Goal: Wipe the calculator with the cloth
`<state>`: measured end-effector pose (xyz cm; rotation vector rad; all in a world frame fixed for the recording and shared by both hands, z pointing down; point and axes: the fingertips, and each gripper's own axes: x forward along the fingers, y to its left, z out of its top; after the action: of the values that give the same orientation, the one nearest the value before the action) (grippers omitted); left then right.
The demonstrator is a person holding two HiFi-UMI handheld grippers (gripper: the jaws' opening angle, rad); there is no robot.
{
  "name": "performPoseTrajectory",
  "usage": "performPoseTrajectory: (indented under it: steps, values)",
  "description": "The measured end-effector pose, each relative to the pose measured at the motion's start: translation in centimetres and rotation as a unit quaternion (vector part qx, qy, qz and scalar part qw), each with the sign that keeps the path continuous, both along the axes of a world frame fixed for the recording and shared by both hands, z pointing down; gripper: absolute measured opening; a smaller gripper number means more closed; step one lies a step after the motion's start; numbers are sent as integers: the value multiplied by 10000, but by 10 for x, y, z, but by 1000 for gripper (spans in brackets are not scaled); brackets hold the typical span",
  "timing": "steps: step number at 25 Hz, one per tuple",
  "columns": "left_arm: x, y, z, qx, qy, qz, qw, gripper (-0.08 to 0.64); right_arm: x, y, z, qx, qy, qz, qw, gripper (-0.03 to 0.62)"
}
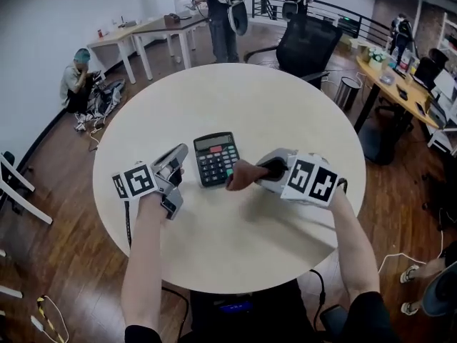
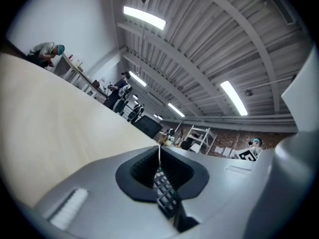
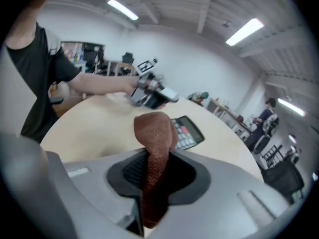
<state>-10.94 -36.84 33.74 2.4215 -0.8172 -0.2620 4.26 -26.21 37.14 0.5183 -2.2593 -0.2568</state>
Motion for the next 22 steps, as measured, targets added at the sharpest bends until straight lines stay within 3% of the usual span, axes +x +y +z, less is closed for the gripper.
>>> performPoseTrajectory:
  steps: [2, 4, 7, 9, 13, 19, 22]
  values:
    - [1, -6, 10, -234, -547, 92, 9982, 52, 8, -28, -28, 105, -1218, 600, 9907, 84]
    - [8, -13, 18, -394, -1072, 282, 9931, 142, 17, -51, -50, 79, -2356, 1080, 9658, 84]
    - [26, -19, 34, -493, -1874, 637, 9790, 276, 32, -66, -62, 114, -3319, 1431, 9323, 84]
    - [35, -25, 41, -523, -2193, 803, 9709, 298, 36, -68, -63, 158, -3564, 1465, 9226, 84]
    - [41, -48, 46, -736, -2396, 1013, 9628, 302, 37, -67, -59, 98, -3679, 1383, 9195, 84]
    - [64, -46, 68, -713, -3245, 1975, 9223, 293, 54, -68, -58, -27, -3961, 1596, 9042, 84]
    - [68, -43, 66, -721, -3210, 2175, 9189, 247, 59, -67, -57, -51, -3962, 1677, 9027, 84]
